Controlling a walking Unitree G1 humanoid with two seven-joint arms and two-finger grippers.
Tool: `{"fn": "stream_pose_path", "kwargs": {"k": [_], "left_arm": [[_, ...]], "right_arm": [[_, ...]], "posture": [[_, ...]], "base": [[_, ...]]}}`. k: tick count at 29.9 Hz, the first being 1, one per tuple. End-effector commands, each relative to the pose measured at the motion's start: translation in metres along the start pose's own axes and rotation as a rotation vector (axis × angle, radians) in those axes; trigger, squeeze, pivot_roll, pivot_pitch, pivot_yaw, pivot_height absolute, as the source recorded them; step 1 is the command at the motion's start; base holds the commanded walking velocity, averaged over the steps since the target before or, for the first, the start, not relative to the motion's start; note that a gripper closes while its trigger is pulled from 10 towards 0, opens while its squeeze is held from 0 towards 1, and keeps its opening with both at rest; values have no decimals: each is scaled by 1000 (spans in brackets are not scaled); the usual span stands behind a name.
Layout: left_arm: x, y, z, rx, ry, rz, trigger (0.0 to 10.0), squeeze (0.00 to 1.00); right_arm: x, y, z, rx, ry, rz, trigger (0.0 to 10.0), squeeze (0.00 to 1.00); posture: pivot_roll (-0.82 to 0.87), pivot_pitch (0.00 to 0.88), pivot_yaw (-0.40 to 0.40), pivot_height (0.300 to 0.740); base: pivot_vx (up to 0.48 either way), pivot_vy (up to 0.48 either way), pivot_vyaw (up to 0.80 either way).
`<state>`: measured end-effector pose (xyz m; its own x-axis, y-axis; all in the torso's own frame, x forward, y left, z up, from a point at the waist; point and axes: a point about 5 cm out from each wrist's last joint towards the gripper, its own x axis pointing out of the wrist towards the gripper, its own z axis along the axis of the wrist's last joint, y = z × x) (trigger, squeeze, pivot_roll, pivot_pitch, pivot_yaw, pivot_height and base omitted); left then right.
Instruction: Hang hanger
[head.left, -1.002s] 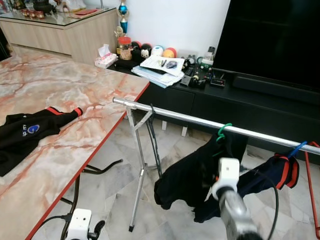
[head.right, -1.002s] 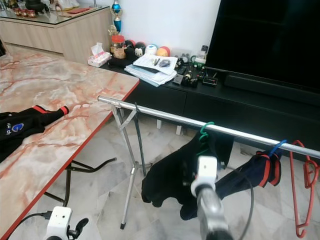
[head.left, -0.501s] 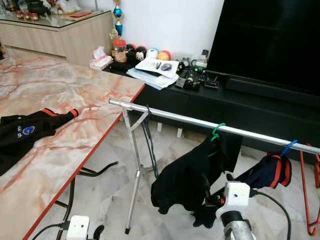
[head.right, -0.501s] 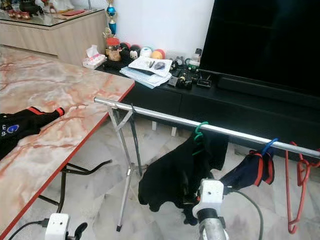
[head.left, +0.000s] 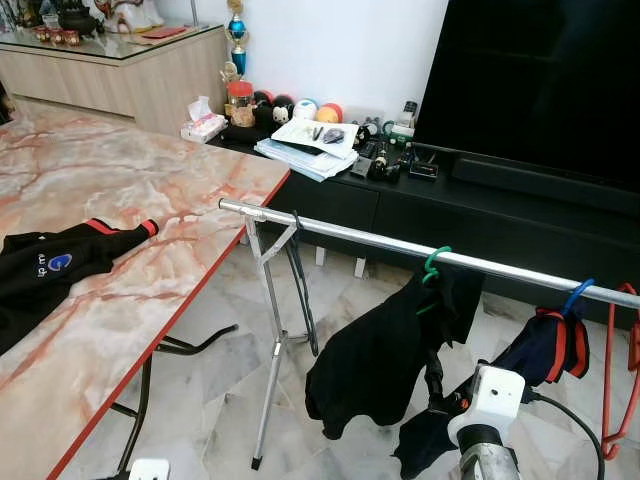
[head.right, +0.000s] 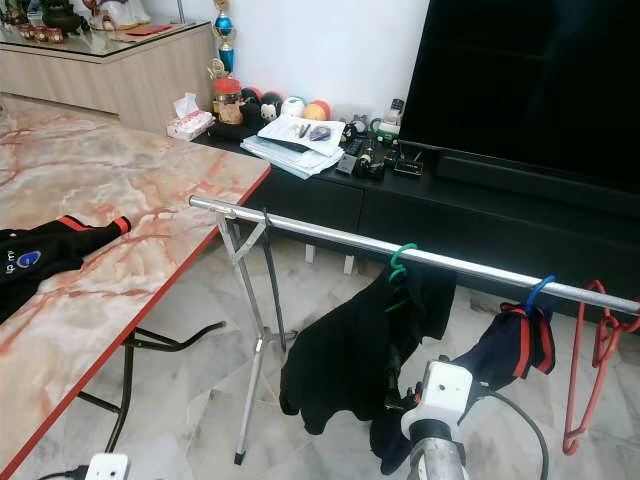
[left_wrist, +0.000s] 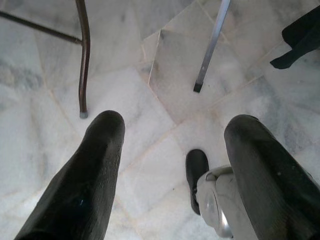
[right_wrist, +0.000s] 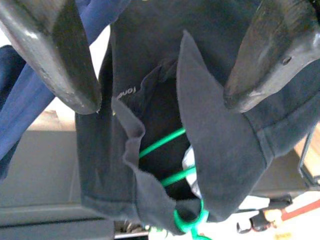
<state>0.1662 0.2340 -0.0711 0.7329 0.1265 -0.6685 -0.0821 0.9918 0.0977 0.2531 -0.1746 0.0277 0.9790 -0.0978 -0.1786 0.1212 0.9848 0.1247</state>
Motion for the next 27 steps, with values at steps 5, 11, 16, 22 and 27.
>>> {"fn": "stream_pose_path", "kwargs": {"k": [5,11,16,22,27], "left_arm": [[-2,3,-8,-20,46,2,10000,0],[-6,5,-20,-21,105,5,10000,0],[-7,6,-26,-25,139,9,10000,0],[-7,3,-26,-37,133,4,10000,0],[-7,1,-27,-33,134,1,10000,0]], "right_arm": [[-2,3,0,9,4,2,10000,0],[-5,8,0,1,0,25,10000,0],[-5,8,2,-16,-3,41,10000,0],[-5,8,3,-24,-3,47,10000,0],[-7,7,3,-29,-3,50,10000,0]], "posture": [[162,0,-12,740],[155,0,-12,740],[159,0,-18,740],[164,0,-31,740],[164,0,-39,740]], "base": [[278,0,0],[306,0,0],[315,0,0],[263,0,0],[0,0,0]]}}
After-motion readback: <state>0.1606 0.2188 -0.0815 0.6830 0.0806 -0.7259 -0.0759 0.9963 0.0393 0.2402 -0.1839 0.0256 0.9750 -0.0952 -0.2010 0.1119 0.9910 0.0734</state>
